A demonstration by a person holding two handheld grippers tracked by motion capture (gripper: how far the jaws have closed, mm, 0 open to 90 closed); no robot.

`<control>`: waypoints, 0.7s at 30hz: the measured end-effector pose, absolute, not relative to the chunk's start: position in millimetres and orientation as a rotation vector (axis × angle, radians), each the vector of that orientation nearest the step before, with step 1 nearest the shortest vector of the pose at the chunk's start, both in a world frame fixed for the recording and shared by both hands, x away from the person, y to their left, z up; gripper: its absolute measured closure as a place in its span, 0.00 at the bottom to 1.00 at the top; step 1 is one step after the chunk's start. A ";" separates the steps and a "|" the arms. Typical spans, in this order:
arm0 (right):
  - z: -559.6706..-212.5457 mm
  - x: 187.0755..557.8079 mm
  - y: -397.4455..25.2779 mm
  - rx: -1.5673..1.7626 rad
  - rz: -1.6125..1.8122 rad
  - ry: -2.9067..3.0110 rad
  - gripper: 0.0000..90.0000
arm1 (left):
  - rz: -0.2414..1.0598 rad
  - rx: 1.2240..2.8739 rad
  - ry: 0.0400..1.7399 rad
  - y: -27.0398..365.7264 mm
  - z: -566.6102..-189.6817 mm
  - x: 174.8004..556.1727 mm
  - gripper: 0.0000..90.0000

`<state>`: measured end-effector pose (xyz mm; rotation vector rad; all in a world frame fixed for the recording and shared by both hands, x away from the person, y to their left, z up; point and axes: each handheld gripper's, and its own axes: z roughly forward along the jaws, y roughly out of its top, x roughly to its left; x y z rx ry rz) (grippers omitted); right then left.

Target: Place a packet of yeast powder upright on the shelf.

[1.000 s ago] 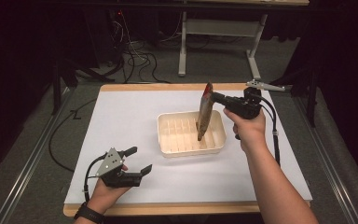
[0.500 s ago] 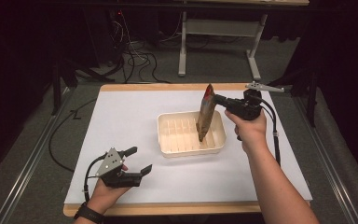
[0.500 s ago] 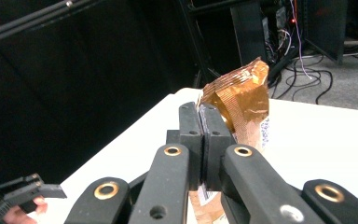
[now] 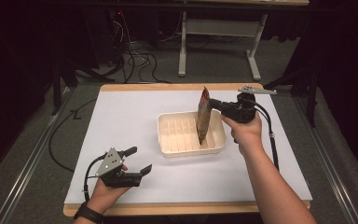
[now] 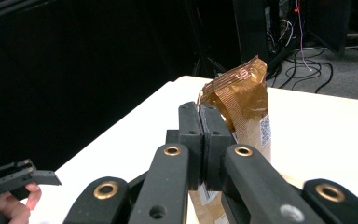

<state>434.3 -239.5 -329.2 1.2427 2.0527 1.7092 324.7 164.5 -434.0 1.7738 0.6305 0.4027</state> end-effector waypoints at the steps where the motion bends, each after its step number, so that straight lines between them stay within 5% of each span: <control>1: -329.6 434.0 -238.9 1.238 1.706 2.055 1.00 | 0.403 1.774 0.630 164.4 -434.1 324.7 0.18; 21: -358.2 429.6 -235.3 1.285 1.698 2.079 0.99 | 0.402 1.773 0.629 164.0 -434.0 324.3 0.18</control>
